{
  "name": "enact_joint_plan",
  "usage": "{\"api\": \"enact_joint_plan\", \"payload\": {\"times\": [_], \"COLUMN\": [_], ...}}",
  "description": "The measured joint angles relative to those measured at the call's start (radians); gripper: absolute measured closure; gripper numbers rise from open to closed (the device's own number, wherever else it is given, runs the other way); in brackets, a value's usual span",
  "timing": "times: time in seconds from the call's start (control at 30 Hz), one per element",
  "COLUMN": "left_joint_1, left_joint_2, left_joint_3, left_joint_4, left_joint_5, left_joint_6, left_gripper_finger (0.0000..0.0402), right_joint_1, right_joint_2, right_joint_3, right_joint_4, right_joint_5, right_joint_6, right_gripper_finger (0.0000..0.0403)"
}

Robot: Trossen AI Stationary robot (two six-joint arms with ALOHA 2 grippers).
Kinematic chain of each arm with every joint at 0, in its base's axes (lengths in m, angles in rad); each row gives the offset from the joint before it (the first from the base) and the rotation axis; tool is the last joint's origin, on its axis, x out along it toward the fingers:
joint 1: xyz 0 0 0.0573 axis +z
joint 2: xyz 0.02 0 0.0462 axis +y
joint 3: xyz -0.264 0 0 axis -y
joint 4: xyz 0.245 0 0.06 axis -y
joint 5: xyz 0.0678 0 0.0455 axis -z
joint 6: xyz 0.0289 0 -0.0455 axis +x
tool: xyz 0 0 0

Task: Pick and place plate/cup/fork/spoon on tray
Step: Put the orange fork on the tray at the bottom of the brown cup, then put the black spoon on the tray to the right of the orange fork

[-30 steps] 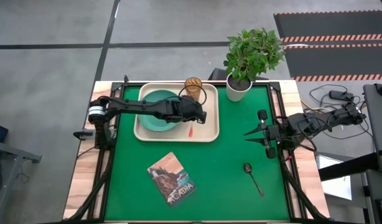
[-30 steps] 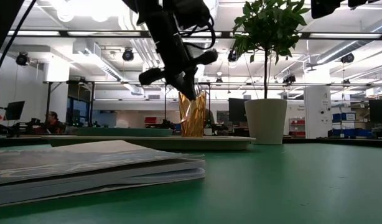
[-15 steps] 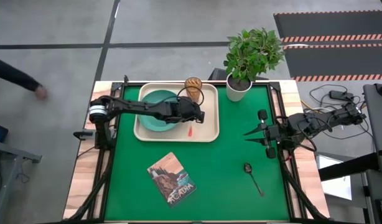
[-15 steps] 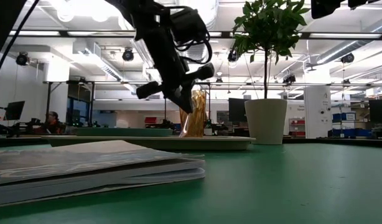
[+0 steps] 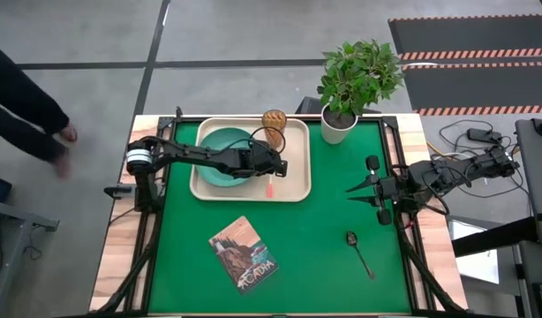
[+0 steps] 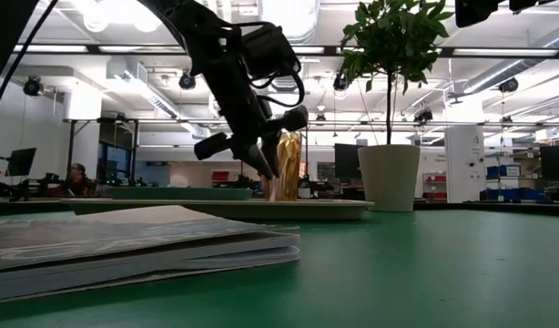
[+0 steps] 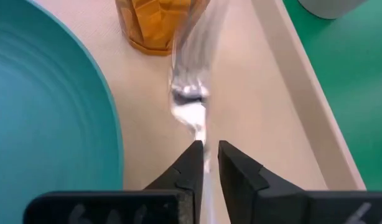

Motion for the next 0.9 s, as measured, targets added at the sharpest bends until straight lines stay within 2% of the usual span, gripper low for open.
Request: {"api": "enact_joint_plan", "payload": {"times": [0.37, 0.57, 0.7, 0.9], "left_joint_1": [0.002, -0.033, -0.085, -0.212], "left_joint_2": [0.0, -0.028, -0.073, -0.174], "left_joint_3": [0.0, 0.0, 0.0, 0.0], "left_joint_4": [0.016, 0.018, 0.036, 0.076], "left_joint_5": [-0.003, -0.002, -0.021, -0.03], "left_joint_6": [0.01, 0.125, 0.233, 0.544], "left_gripper_finger": [0.0356, 0.0356, 0.0356, 0.0356], "right_joint_1": [0.0, 0.0, 0.0, 0.0], "right_joint_2": [0.0, 0.0, 0.002, 0.002], "right_joint_3": [0.0, 0.0, 0.0, 0.0], "right_joint_4": [-0.018, -0.018, -0.018, -0.014], "right_joint_5": [0.001, 0.001, 0.009, 0.011], "right_joint_6": [0.0, 0.0, 0.015, 0.078], "right_gripper_finger": [0.0328, 0.0328, 0.0328, 0.0328]}}
